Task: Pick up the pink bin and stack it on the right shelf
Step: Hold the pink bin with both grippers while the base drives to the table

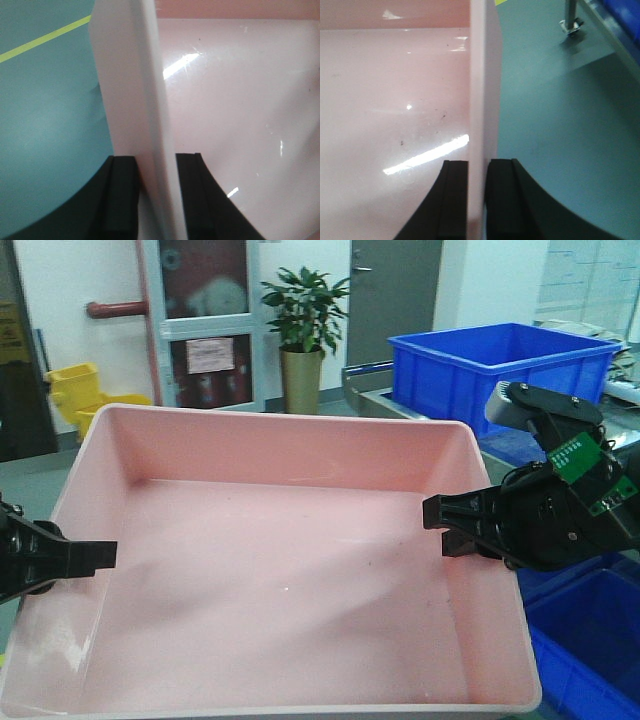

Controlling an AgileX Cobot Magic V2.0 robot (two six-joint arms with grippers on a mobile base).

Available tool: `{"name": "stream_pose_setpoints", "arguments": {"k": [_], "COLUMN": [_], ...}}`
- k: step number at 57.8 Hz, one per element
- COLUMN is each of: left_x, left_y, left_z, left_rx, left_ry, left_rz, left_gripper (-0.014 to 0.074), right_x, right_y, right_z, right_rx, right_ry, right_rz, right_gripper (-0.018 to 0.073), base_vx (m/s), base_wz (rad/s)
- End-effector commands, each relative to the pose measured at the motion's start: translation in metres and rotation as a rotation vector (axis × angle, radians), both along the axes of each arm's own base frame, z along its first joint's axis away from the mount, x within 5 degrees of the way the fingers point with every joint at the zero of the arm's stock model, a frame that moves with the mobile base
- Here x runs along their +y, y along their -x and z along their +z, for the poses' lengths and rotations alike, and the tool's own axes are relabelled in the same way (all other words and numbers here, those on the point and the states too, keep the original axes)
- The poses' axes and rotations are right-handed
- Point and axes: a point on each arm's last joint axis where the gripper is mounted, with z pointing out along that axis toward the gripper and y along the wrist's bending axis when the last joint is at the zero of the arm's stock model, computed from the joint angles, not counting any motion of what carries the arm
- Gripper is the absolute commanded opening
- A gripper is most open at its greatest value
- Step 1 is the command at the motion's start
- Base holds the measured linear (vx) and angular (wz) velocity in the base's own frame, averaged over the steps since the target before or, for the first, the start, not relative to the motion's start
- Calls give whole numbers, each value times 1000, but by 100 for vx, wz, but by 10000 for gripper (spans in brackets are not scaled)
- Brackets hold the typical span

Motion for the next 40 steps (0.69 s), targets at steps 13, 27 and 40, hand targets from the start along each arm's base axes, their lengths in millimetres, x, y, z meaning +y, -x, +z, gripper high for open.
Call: {"name": "stream_pose_setpoints", "arguments": {"k": [13,27,40], "left_x": [4,4,4], "left_y": [5,5,5], "left_z": [20,20,20], "left_rx": [-114,-114,-113], "left_ry": [4,4,4], "left_rz": [15,15,15], "left_gripper": [-8,-8,-8], "right_x": [-11,-11,-11], "right_y": [1,1,1], "right_z": [27,27,27], "right_rx": [-180,-181,-181], "right_ry": [28,28,28], "right_rz": [-28,-29,-29], "right_gripper": [-8,-8,-8], "base_vx": [47,46,42], "base_wz": [-48,-79,-81]}}
